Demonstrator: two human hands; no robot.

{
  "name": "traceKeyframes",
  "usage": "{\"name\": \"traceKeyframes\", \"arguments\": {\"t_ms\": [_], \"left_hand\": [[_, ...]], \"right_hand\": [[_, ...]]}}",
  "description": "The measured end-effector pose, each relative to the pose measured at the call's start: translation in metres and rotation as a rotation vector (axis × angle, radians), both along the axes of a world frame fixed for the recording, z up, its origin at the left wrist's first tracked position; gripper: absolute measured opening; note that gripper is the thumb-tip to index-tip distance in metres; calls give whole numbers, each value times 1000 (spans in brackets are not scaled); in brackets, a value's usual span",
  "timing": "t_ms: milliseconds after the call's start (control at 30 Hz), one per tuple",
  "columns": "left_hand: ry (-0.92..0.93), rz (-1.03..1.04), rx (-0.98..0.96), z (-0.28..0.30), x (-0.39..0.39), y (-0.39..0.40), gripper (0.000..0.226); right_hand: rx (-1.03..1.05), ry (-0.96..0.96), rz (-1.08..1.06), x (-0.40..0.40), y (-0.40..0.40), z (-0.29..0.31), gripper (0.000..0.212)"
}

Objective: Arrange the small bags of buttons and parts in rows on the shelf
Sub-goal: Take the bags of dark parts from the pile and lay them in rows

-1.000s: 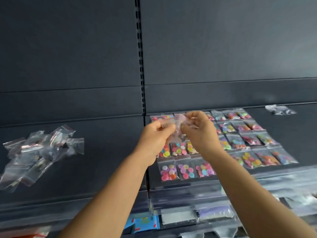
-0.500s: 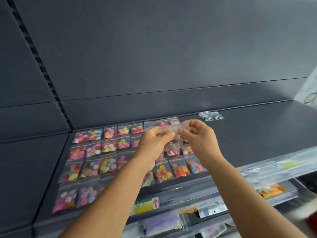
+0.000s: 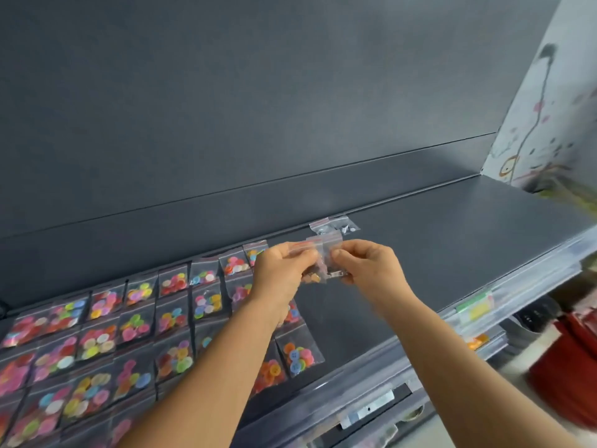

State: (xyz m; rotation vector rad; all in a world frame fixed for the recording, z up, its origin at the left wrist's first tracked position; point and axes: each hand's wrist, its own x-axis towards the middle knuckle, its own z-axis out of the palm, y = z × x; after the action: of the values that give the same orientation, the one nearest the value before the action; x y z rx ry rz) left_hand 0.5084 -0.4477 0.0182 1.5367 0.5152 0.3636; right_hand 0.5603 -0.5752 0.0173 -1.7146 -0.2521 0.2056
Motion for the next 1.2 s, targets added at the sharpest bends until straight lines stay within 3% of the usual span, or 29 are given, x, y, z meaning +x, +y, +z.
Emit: {"name": "traceKeyframes", "arguments": {"t_ms": [267, 567, 833, 1067, 1200], "left_hand": [[-42, -119, -33, 5, 56, -10, 19], [29, 55, 126, -11, 143, -30, 18], [152, 157, 429, -33, 225, -63, 16], [260, 183, 664, -43, 258, -72, 14], [303, 172, 969, -50, 252, -69, 36]], "right_hand": [[-57, -61, -127, 54, -8, -2, 17], [-195, -131, -108, 154, -33, -19, 16], [-368, -167, 16, 258, -67, -37, 16], [-458, -170, 120, 291, -65, -46, 18], [-634, -340, 197, 293, -67, -51, 32]]}}
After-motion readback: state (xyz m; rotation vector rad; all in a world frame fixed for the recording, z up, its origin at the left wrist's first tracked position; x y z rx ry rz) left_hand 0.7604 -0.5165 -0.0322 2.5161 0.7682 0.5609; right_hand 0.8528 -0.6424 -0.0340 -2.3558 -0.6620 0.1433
